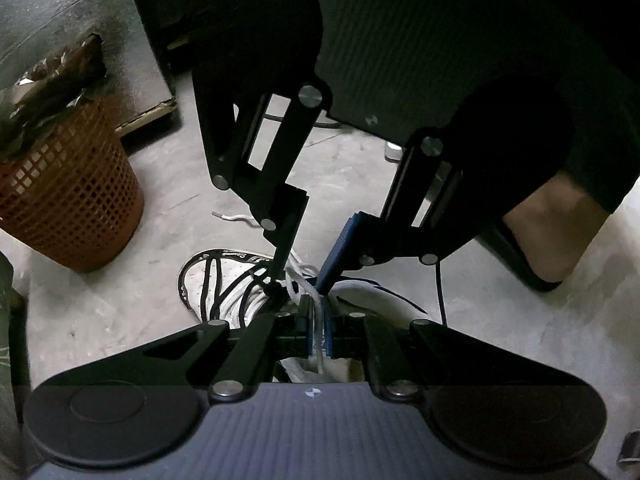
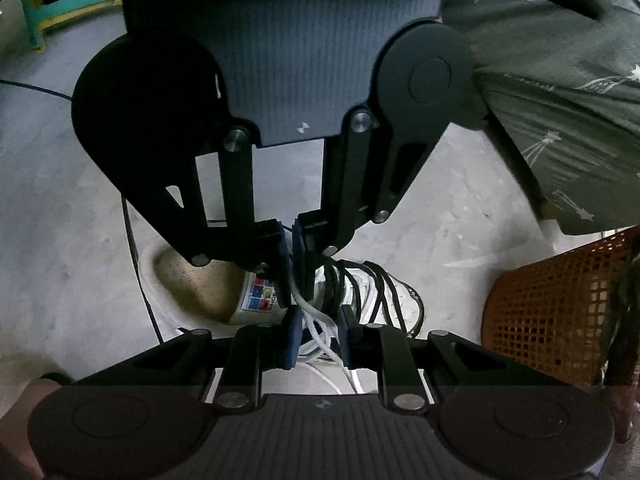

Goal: Lace up shoes with both hands

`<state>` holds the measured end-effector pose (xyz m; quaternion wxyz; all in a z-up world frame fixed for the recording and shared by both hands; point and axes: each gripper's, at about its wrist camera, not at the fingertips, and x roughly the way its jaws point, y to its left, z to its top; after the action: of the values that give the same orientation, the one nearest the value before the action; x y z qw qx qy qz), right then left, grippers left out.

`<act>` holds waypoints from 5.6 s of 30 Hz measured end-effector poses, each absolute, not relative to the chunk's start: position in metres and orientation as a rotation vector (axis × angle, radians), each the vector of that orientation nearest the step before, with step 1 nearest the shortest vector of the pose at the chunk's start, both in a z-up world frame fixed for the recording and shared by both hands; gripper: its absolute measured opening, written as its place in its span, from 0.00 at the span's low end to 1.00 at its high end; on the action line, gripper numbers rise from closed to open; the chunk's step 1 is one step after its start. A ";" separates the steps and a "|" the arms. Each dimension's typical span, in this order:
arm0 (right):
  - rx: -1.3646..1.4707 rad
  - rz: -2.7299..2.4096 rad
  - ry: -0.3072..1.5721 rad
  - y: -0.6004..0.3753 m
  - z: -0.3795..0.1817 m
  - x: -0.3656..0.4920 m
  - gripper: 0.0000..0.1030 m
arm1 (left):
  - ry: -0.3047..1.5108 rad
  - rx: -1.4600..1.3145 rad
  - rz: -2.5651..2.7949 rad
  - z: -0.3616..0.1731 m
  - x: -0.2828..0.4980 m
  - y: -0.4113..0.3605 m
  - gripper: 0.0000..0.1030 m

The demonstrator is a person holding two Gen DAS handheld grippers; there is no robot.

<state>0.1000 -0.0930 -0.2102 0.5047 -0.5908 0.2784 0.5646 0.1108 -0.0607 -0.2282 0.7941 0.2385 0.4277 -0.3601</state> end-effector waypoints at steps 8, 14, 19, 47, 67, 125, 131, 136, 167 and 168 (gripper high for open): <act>-1.421 1.350 0.699 -0.094 -0.205 0.099 0.21 | 0.909 0.523 -0.778 -0.225 0.110 -0.064 0.06; -1.422 1.338 0.716 -0.094 -0.200 0.097 0.21 | 0.885 0.560 -0.783 -0.214 0.105 -0.067 0.06; -1.432 1.316 0.740 -0.095 -0.181 0.094 0.21 | 0.852 0.637 -0.789 -0.196 0.095 -0.072 0.06; -1.043 0.975 0.837 -0.098 -0.034 0.077 0.28 | 0.954 0.586 -0.776 0.008 0.098 0.002 0.22; -1.468 1.337 0.734 -0.094 -0.190 0.099 0.28 | 1.102 0.528 -0.519 -0.100 0.141 -0.022 0.33; -1.151 1.283 1.012 -0.125 -0.222 0.142 0.04 | 1.127 0.106 -0.365 -0.233 0.064 -0.037 0.43; -1.221 1.269 0.963 -0.140 -0.234 0.127 0.04 | 1.128 0.108 -0.342 -0.237 0.069 -0.033 0.43; -1.279 1.249 0.900 -0.145 -0.241 0.121 0.04 | 1.144 0.099 -0.328 -0.244 0.068 -0.033 0.43; -1.595 1.128 0.490 -0.142 -0.279 0.073 0.04 | 1.218 -0.120 -0.199 -0.276 0.073 -0.019 0.42; -1.600 1.135 0.483 -0.142 -0.279 0.073 0.04 | 1.219 -0.129 -0.194 -0.277 0.073 -0.018 0.42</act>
<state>0.0730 -0.1421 -0.2793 0.5316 -0.6708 0.2024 0.4758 0.0728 -0.0176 -0.2769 0.8136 -0.0604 0.5711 -0.0907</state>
